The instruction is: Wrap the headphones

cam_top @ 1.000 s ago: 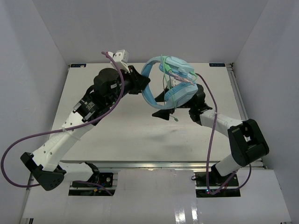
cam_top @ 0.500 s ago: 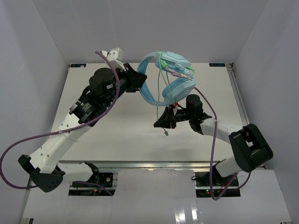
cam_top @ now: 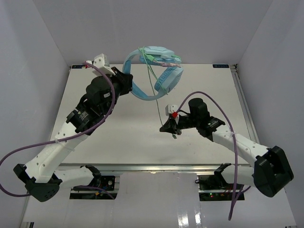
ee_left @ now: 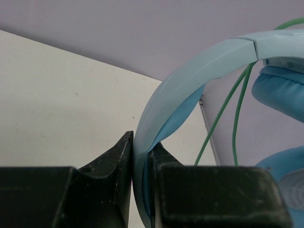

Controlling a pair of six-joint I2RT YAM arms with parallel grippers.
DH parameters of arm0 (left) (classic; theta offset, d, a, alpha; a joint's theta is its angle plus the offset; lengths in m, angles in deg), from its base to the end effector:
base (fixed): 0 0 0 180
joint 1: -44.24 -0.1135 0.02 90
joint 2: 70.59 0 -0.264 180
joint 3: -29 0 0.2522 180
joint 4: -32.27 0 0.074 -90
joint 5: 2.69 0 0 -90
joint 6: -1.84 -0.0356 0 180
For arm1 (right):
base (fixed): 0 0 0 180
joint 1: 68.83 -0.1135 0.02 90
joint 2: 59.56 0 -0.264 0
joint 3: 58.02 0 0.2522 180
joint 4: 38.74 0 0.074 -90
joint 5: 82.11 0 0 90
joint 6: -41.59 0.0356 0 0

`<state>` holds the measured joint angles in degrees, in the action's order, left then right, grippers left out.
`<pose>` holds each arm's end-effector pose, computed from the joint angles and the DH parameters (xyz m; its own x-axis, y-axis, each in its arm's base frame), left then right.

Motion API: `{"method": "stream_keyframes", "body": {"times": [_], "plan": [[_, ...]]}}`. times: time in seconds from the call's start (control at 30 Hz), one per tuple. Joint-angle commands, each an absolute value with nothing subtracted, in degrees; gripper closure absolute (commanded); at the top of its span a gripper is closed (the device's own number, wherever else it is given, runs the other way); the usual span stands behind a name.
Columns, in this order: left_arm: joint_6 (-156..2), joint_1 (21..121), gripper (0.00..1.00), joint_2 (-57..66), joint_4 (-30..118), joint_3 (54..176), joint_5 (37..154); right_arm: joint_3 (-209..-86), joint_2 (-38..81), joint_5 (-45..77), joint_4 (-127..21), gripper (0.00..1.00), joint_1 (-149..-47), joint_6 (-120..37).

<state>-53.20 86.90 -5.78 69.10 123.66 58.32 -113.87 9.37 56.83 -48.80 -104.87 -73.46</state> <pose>0.1814 -0.1437 0.4651 -0.2102 -0.4879 -0.8472 0.1446 0.8415 -0.5205 0.1947 0.1749 0.2645 0.1131 -0.2616 -0.9585 -0.9926 0.0137 -0.1209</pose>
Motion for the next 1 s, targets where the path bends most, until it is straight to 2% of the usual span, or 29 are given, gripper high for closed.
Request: {"method": "stream_keyframes", "body": {"times": [0.0,0.13,0.3,0.53,0.97], "plan": [[-50.5,86.8,1.00,-6.7,59.7,120.4,45.5,-122.7,6.6,44.4,-67.4,0.92,-106.6,-84.7],[-53.8,85.3,1.00,-4.0,59.5,118.9,41.1,-130.0,5.5,38.4,-77.0,0.92,-107.3,-90.8],[-53.1,79.4,1.00,-1.6,61.0,115.4,45.3,-132.9,3.8,35.8,-81.8,0.92,-107.7,-95.3],[-54.8,74.0,1.00,0.3,61.3,110.9,49.7,-134.8,1.9,29.9,-83.6,0.92,-109.1,-100.9],[-61.0,74.4,1.00,11.8,63.5,109.4,67.0,-142.5,8.7,17.3,-81.2,0.92,-115.2,-109.3]]}}
